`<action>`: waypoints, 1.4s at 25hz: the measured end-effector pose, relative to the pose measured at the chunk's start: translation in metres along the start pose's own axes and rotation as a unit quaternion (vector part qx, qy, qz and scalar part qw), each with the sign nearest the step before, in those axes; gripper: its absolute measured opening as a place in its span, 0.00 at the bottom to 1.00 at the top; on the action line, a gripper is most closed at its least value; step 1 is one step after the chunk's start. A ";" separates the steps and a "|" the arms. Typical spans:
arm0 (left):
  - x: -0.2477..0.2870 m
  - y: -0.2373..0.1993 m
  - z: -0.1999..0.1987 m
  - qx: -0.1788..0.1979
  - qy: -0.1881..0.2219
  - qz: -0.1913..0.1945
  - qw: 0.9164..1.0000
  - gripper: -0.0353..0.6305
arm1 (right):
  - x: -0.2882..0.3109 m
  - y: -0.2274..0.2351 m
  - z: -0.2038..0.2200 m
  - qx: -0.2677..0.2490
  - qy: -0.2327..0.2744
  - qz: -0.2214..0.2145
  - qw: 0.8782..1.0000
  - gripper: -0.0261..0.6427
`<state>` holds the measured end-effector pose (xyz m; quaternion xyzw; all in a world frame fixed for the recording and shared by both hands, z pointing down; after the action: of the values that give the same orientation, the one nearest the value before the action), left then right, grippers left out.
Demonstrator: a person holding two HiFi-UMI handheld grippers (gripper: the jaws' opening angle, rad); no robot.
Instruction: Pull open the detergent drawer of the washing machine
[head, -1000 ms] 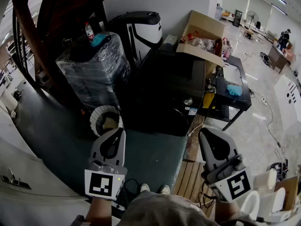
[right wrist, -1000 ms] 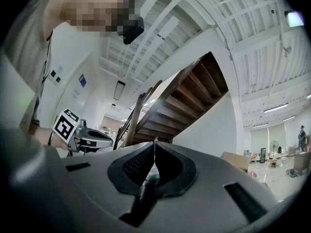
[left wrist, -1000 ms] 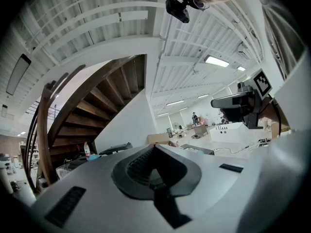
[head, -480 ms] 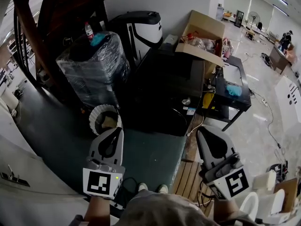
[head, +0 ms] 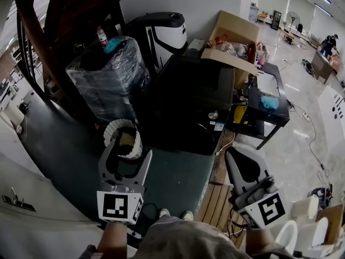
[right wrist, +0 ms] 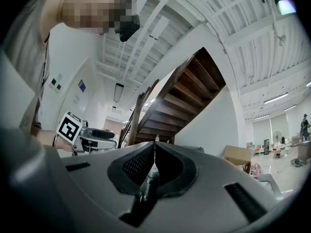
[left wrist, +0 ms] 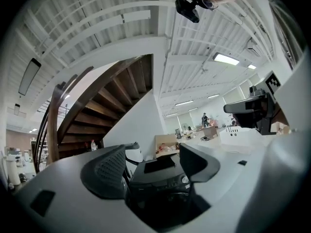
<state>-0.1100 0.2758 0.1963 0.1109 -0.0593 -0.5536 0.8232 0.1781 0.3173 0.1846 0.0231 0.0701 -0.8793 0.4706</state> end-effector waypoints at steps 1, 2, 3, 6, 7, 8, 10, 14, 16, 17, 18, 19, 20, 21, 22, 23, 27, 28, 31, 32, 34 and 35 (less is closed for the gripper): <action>0.001 0.002 -0.001 0.003 0.001 -0.002 1.000 0.58 | -0.002 0.001 0.002 0.003 0.000 0.000 1.000 0.09; 0.001 0.004 -0.003 0.006 0.002 -0.003 1.000 0.59 | -0.003 0.003 0.004 0.006 0.000 0.000 1.000 0.09; 0.001 0.006 -0.004 0.007 0.002 -0.003 1.000 0.59 | -0.004 0.004 0.005 0.009 0.000 0.000 1.000 0.09; 0.002 0.005 -0.006 -0.005 -0.001 -0.002 1.000 0.59 | -0.006 0.006 0.006 0.017 0.003 -0.003 1.000 0.09; 0.002 0.004 -0.005 -0.010 -0.001 -0.002 1.000 0.59 | -0.006 0.006 0.006 0.019 0.005 -0.006 1.000 0.09; 0.003 0.003 -0.004 -0.016 -0.002 -0.003 1.000 0.59 | -0.006 0.007 0.006 0.018 0.006 -0.008 1.000 0.09; 0.006 0.001 -0.002 -0.027 -0.001 -0.002 1.000 0.59 | -0.003 0.010 0.008 0.014 0.003 -0.006 1.000 0.09; 0.018 -0.005 0.006 -0.069 0.001 0.001 0.998 0.59 | 0.009 0.017 0.015 0.015 -0.008 -0.008 1.000 0.09; 0.026 -0.010 0.012 -0.090 0.000 0.002 0.996 0.59 | 0.018 0.019 0.020 0.013 -0.015 -0.013 1.000 0.09; 0.031 -0.013 0.015 -0.096 -0.002 0.003 0.995 0.59 | 0.023 0.020 0.022 0.012 -0.019 -0.016 1.000 0.09; 0.036 -0.015 0.018 -0.101 -0.003 0.004 0.995 0.59 | 0.029 0.023 0.024 0.010 -0.022 -0.017 1.000 0.09; 0.041 -0.017 0.021 -0.105 -0.005 0.005 0.994 0.59 | 0.034 0.025 0.026 0.010 -0.025 -0.018 0.999 0.09; 0.047 -0.020 0.024 -0.110 -0.007 0.006 0.994 0.59 | 0.040 0.028 0.027 0.009 -0.027 -0.018 0.999 0.09; 0.053 -0.023 0.028 -0.117 -0.010 0.008 0.993 0.59 | 0.047 0.031 0.029 0.009 -0.028 -0.018 0.999 0.09; 0.060 -0.026 0.031 -0.125 -0.012 0.010 0.992 0.59 | 0.053 0.034 0.030 0.009 -0.030 -0.018 0.999 0.09; 0.066 -0.030 0.036 -0.134 -0.014 0.013 0.991 0.59 | 0.060 0.037 0.033 0.010 -0.032 -0.018 0.999 0.09; 0.097 -0.048 0.057 -0.173 -0.015 0.016 0.985 0.59 | 0.093 0.049 0.046 0.008 -0.041 -0.018 0.999 0.09; 0.106 -0.054 0.063 -0.186 -0.017 0.017 0.982 0.59 | 0.102 0.052 0.050 0.005 -0.046 -0.020 0.999 0.09; 0.137 -0.072 0.081 -0.219 -0.025 0.024 0.975 0.59 | 0.132 0.058 0.060 0.006 -0.061 -0.022 0.998 0.09; 0.147 -0.079 0.087 -0.230 -0.028 0.026 0.972 0.59 | 0.142 0.061 0.063 0.008 -0.065 -0.022 0.998 0.09; 0.169 -0.092 0.100 -0.252 -0.026 0.027 0.967 0.59 | 0.162 0.066 0.071 0.012 -0.074 -0.019 0.997 0.09; 0.179 -0.099 0.106 -0.261 -0.023 0.026 0.965 0.59 | 0.173 0.068 0.074 0.014 -0.079 -0.017 0.997 0.09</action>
<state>-0.1542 0.0622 0.2699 -0.1218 0.0653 -0.5306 0.8363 0.1406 0.1269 0.2329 -0.0412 0.0202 -0.8873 0.4589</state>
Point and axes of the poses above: the fingertips, and each gripper's own axes: x forward along the fingers, y to its right, z out of its underside, the point moved 8 cm from there along -x, backward along the fingers
